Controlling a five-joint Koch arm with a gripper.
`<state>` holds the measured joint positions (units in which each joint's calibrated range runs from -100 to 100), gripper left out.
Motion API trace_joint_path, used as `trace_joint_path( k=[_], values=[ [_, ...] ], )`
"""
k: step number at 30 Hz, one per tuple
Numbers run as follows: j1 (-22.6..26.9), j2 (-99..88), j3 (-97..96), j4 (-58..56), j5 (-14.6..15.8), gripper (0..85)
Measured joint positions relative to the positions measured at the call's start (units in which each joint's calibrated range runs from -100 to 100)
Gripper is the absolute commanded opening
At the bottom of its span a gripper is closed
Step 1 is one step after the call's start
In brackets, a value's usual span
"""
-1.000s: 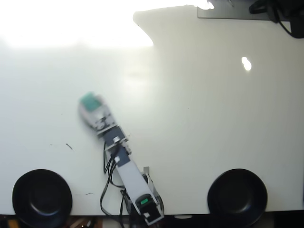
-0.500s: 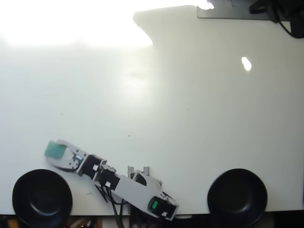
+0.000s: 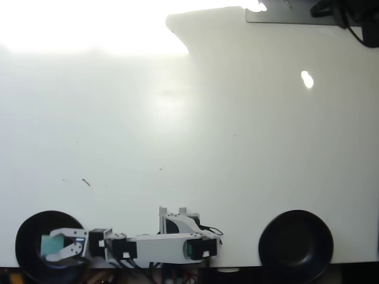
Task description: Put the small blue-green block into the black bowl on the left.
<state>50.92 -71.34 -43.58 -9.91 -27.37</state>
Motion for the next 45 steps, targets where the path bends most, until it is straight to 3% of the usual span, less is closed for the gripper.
trace_joint_path(
  k=[1, 2, 4, 5, 8, 11, 15, 17, 23, 27, 32, 35, 37, 43, 45],
  values=[
    [1.12, 1.89, 0.09, 0.0, 3.71, 3.2],
    [1.17, 2.02, 0.0, 0.0, 3.96, 3.1],
    [1.32, 4.04, 0.09, 0.0, 8.21, 3.1],
    [1.56, 5.05, 0.09, 0.0, 12.65, 3.1],
    [2.0, 5.81, 0.09, 0.08, 14.99, 3.1],
    [2.69, 8.08, 0.09, 0.16, 15.34, 3.1],
    [3.08, 10.1, 0.09, 0.99, 13.58, 3.2],
    [3.08, 11.49, 0.09, 1.73, 11.18, 3.2],
    [2.83, 13.26, 0.09, 6.91, -3.71, 3.2],
    [3.13, 13.26, 0.09, 8.23, -8.94, 3.4],
    [3.03, 13.26, 0.09, 8.23, -10.21, 4.2],
    [2.93, 13.26, 0.09, 8.23, -10.31, 31.5],
    [2.83, 13.26, 0.09, 8.23, -10.45, 33.7],
    [2.15, 12.37, 0.09, 8.06, -10.5, 50.6],
    [2.0, 11.11, 0.09, 7.4, -10.16, 50.7]
  ],
)
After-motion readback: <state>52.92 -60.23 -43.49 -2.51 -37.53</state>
